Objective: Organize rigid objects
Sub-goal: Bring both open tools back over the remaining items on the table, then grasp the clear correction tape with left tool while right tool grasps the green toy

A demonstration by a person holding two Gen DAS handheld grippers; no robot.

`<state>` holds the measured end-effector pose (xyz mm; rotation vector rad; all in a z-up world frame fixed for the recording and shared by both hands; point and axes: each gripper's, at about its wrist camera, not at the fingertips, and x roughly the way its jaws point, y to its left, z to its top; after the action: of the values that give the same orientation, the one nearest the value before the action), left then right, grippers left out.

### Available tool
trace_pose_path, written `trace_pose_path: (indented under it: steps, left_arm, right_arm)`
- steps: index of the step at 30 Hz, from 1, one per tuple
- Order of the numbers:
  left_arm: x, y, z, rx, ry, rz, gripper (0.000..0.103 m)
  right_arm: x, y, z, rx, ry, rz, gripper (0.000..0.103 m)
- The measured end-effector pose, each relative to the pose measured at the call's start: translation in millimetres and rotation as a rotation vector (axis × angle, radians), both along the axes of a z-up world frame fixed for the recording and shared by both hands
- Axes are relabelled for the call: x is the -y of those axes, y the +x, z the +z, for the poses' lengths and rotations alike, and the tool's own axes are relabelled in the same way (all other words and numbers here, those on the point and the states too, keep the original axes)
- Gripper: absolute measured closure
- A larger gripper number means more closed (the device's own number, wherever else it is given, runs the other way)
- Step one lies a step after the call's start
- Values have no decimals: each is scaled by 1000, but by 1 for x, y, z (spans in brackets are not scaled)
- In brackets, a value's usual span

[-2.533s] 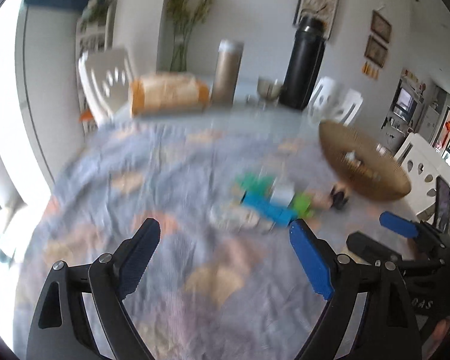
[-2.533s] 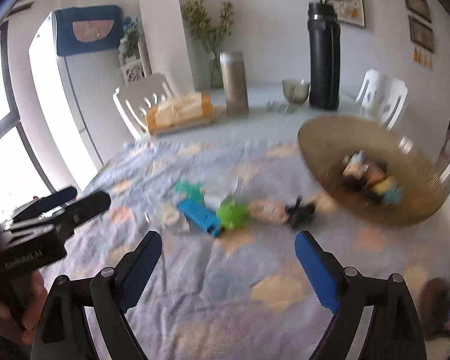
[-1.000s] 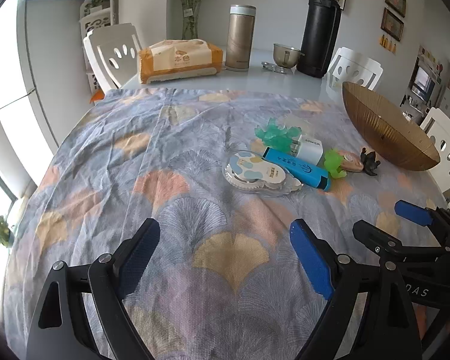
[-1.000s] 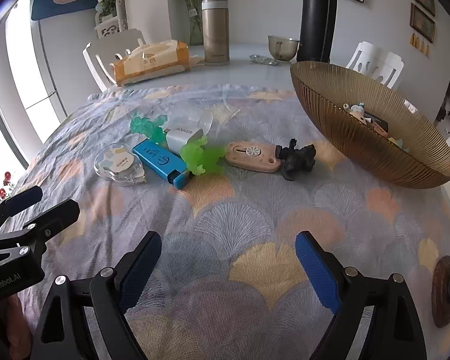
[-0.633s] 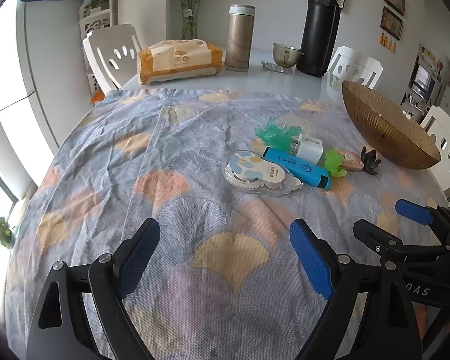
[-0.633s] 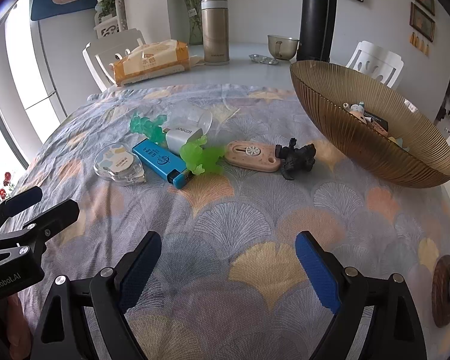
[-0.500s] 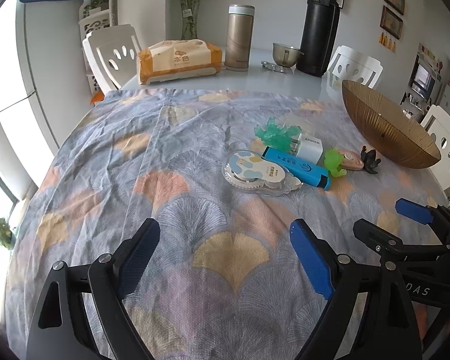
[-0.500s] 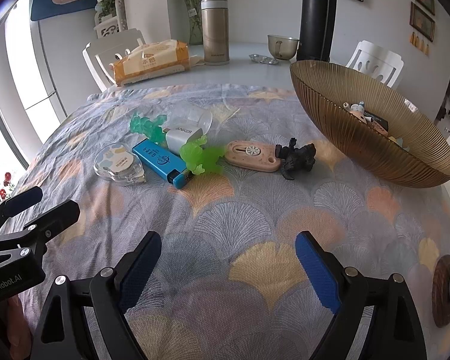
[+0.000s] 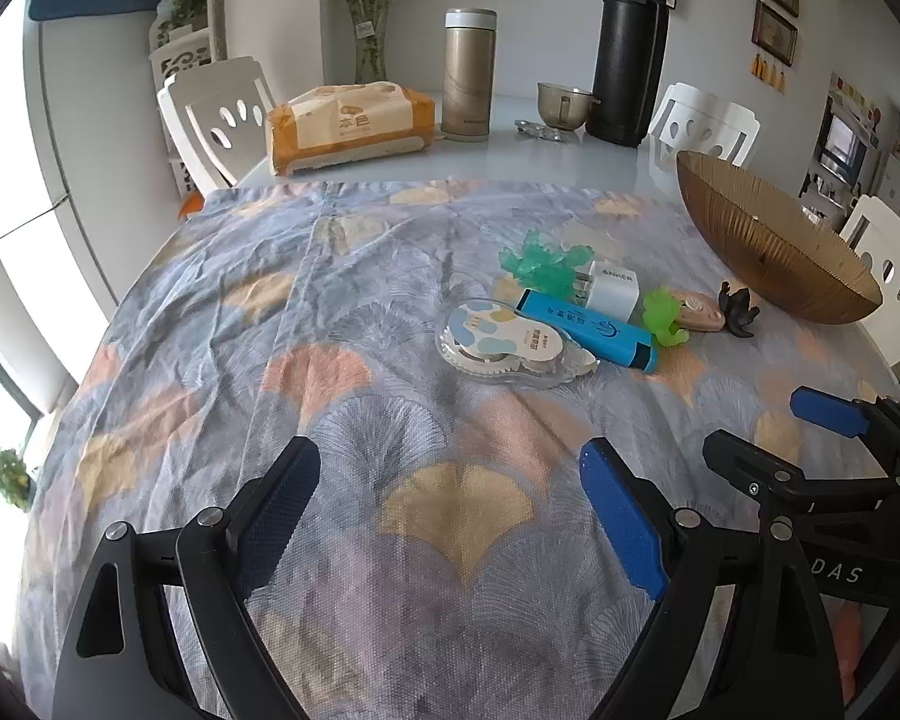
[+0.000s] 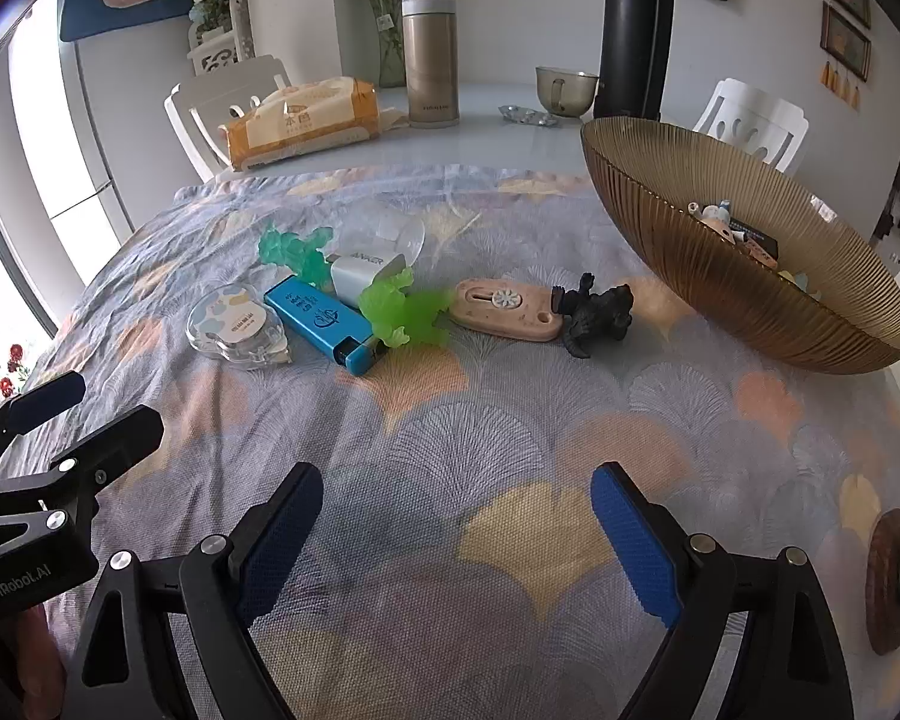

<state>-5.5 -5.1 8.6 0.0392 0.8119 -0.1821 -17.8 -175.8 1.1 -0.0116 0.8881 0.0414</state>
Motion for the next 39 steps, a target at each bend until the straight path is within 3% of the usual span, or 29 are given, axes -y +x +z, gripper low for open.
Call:
trace_pose_path:
  steps: [32,36,39]
  left_arm:
    - [8,-2,0,8,56,-4,15]
    - [1,10,-4,-68,17,13,15]
    - [-4,26,-3,-138,-30,10,15]
  right_arm:
    - [0,-1,-1,-1,1,-17,13]
    - [6,-2,1,3,30,-28,13]
    - [14,0,4,-10,129,-7,13]
